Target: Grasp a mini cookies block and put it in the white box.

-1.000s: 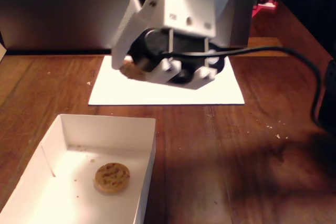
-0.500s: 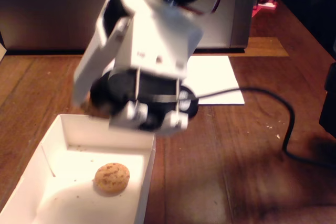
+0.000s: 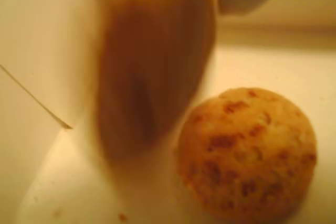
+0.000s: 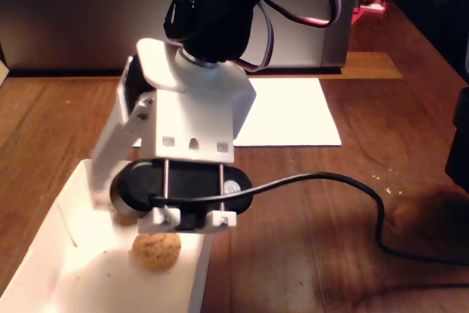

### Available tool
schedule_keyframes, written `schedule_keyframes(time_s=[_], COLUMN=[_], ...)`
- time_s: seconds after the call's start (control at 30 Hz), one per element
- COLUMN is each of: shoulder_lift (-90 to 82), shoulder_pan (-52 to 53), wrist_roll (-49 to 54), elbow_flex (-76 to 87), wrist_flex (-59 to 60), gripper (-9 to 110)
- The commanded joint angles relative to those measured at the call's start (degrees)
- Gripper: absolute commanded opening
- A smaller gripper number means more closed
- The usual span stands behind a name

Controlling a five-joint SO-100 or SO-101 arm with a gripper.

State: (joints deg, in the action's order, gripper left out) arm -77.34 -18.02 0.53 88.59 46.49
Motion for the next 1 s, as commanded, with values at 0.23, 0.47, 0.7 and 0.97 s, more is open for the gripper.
schedule_keyframes(time_s=[0.23,0.47,0.7,0.97], shoulder_lift=[-2.3,-4.7,-14.5,-28.2], shoulder_pan=[1.3,3.8,9.7,20.4], wrist_roll=[0.7,0.5,1.3,1.1], elbow_flex=[-7.6,-7.5,-7.7,-5.7], wrist_flex=[-0.4,4.6,13.6,24.2], gripper=[26,0,0,0])
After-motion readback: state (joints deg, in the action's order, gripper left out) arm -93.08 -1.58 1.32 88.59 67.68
